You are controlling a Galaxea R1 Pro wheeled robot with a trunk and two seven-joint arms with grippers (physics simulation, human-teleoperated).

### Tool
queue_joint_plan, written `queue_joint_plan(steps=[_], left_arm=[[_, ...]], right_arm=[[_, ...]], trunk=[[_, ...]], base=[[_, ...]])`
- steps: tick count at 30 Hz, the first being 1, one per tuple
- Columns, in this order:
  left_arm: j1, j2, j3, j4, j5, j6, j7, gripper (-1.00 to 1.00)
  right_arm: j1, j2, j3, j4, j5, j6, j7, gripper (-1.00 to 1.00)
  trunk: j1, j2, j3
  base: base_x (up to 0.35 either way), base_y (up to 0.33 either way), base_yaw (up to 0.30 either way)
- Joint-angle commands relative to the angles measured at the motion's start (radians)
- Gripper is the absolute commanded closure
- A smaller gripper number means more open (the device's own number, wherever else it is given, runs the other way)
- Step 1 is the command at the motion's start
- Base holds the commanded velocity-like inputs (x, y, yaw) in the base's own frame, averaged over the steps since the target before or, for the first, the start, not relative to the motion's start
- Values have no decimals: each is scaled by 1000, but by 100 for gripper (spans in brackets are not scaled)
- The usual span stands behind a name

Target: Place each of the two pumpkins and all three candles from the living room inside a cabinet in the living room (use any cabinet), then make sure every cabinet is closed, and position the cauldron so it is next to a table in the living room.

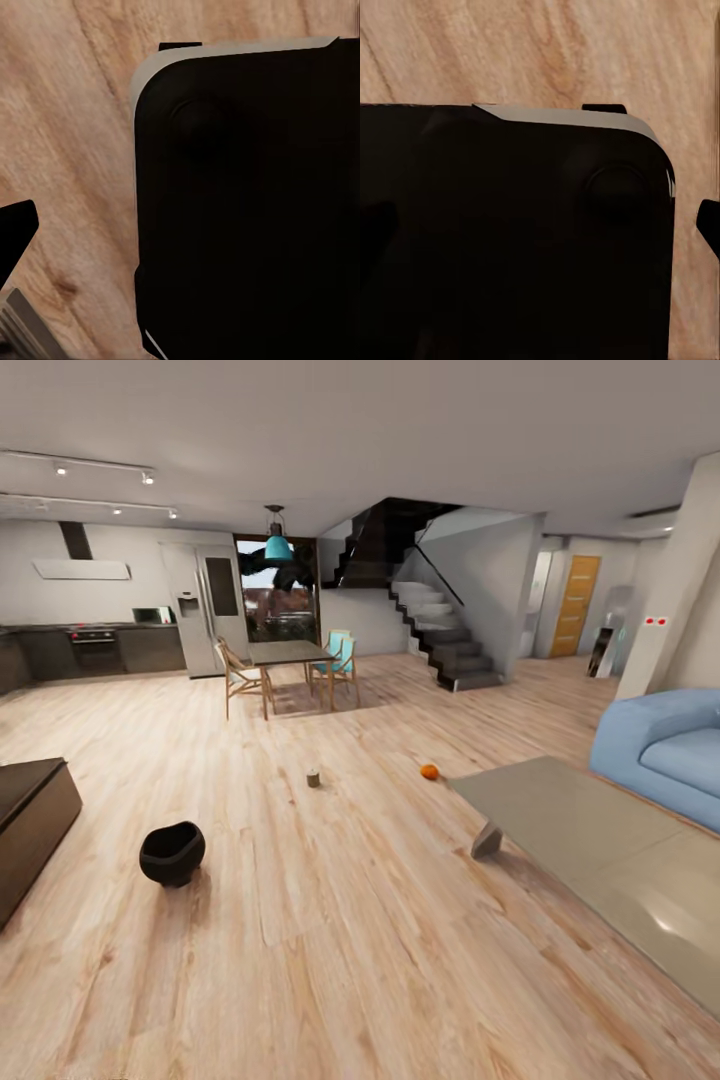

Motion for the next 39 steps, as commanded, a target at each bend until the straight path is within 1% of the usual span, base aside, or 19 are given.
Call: queue_joint_plan(steps=[1,8,13,32,39], left_arm=[[0,0,0,-2,0,-2,0,-100],[0,0,0,-2,0,-2,0,-100],[0,0,0,-2,0,-2,-1,-100],[0,0,0,-2,0,-2,-2,-100],[0,0,-2,-2,-2,-2,-2,-100]], right_arm=[[-1,0,0,1,0,-3,1,-100],[-1,0,0,1,0,-3,0,-100],[-1,0,0,1,0,-3,0,-100],[-1,-1,0,2,0,-5,0,-100],[-1,-1,0,2,0,-5,0,-100]], trunk=[[0,0,-1],[0,0,-1],[0,0,-1],[0,0,-3],[0,0,-6]], base=[[217,-211,286],[216,-215,286],[83,-178,286],[5,-9,286],[218,0,286]])
